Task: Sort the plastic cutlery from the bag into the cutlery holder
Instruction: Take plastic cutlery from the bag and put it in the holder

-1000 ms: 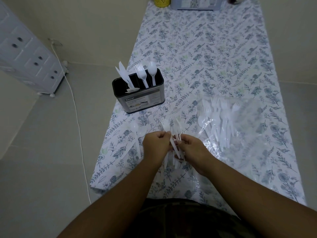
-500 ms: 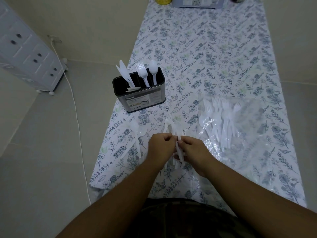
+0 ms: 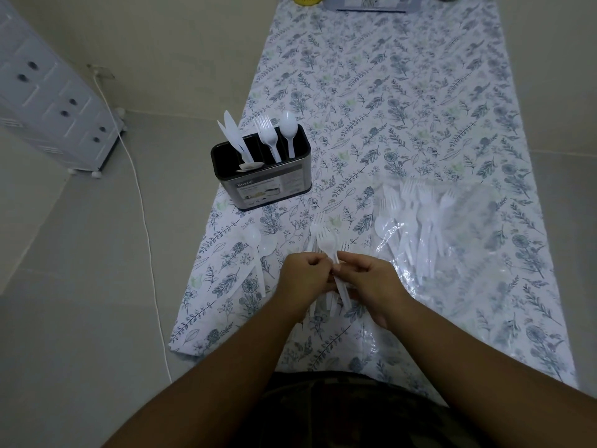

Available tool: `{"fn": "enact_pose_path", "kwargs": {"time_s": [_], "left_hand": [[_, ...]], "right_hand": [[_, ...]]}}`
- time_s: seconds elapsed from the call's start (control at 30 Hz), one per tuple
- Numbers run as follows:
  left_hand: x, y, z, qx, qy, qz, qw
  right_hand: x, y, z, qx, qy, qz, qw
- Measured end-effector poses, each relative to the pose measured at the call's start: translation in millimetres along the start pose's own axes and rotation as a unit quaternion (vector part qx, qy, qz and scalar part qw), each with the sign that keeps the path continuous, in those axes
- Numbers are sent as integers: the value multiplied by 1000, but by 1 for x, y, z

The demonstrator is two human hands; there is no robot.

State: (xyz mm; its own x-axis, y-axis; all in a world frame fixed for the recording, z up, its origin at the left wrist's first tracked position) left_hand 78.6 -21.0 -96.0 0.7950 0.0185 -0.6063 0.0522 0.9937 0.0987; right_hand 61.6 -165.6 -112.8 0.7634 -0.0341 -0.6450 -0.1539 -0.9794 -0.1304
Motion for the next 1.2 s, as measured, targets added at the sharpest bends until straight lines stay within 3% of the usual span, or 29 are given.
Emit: {"fn": "enact_pose_path", "kwargs": {"time_s": [0.2,0.4,0.67,0.97,1.2], "left_hand": [[-2,-1,-6,-19,19,9,1000],[-2,3,-6,31,-7,27,999],[-2,12,-4,58,-34,60,996],[-5,15,3,110,-70,89,987],[-6,12,-1,62,-68,63,994]], "right_hand": [[-2,-2,3,42,-34,2,999],[-3,-4,5,38,-50,12,998],[-4,2,-6,10,-6,75,997],[-5,-5,-16,-63,32,57,996],[-5,-8,-19,-173,89,62,979]]}}
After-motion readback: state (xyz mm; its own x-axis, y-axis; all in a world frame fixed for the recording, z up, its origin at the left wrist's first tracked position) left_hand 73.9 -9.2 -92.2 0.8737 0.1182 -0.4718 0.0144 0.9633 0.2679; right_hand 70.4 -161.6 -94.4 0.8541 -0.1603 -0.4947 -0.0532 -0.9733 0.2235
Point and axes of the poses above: each hand's wrist, its own x-axis towards the middle knuckle, its own y-axis out of the back of the hand, z = x × y, the point moved 8 cm from there along x, towards the middle knuckle
